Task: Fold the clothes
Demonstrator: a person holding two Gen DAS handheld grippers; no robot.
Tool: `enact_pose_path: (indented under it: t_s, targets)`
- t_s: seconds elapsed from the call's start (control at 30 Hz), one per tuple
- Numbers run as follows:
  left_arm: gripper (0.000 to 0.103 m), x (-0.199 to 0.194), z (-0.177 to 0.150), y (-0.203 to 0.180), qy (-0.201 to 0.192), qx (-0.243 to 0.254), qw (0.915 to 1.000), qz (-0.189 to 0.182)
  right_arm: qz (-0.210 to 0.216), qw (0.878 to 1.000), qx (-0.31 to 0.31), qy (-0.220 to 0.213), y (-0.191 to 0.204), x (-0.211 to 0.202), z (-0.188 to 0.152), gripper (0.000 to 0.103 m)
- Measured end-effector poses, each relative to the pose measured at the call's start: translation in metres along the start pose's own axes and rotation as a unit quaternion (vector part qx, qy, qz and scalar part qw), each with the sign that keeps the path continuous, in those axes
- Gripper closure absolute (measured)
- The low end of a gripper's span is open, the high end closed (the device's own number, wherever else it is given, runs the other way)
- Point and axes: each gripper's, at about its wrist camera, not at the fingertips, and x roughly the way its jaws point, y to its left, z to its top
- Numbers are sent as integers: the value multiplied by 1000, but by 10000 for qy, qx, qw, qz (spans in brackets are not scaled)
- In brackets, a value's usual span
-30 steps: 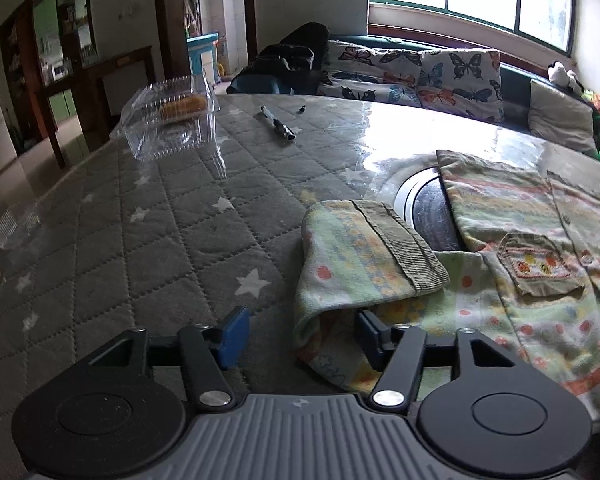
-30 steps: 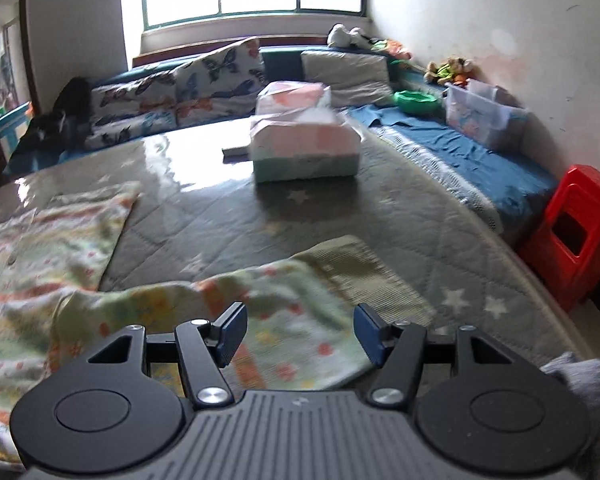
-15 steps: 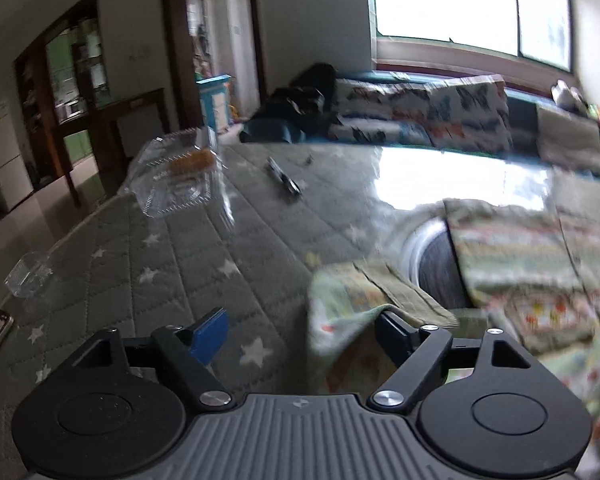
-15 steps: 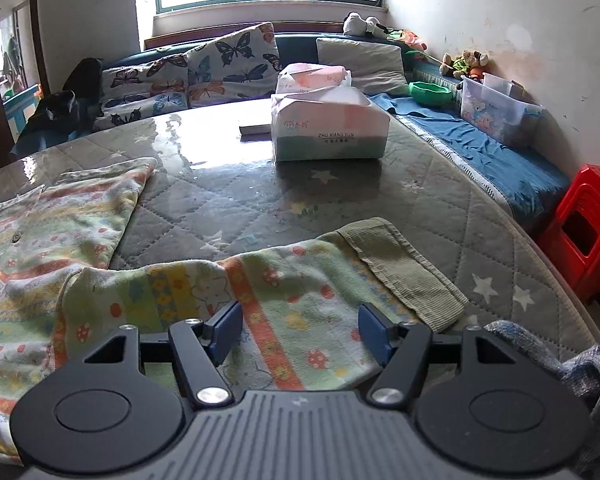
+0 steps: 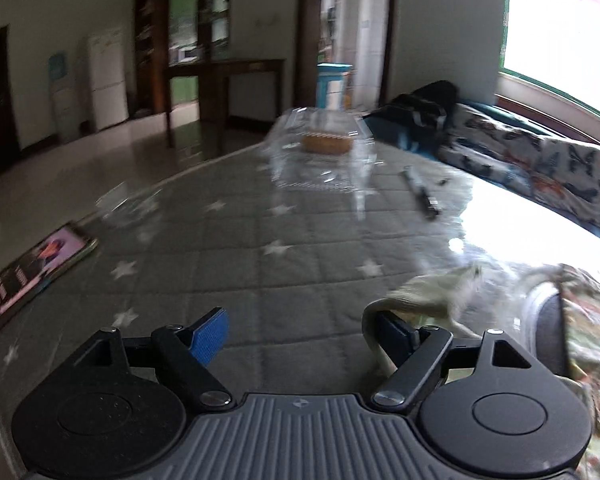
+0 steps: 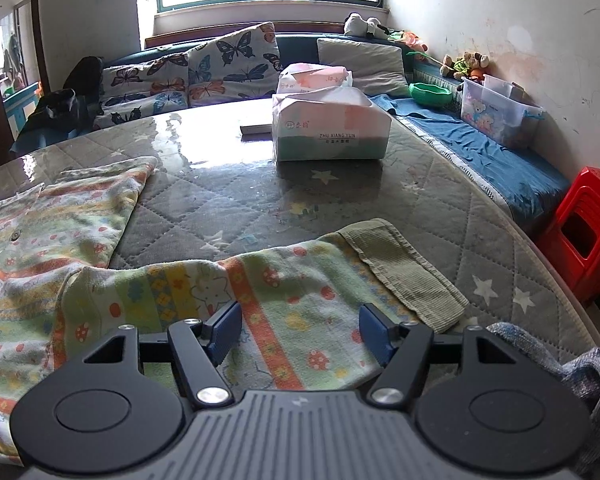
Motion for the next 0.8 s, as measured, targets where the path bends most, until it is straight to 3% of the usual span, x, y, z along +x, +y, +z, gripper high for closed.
enact_pose_path:
  t_s: [0.17,0.4,0.5,0.7,0.8]
  targets:
    - [17,5,-1,11,81,-114,9997,181,-9,10000,-11,3,1,1,0,36]
    - [13,12,-4,-6,129,446,9987,191,-16,10000,-8,4,1,1,0,35]
    - [13,23,-7,-17,169,820,9959,356,-18,10000,13,4,0,1,0,33]
    - [0,36,-3,-11,185,916,9936,629,-6,10000,65,11,-3,1,-1,28]
    - [0,35,-2,-5,223,925,9935,622,0,10000,48,10,-4,1,-1,27]
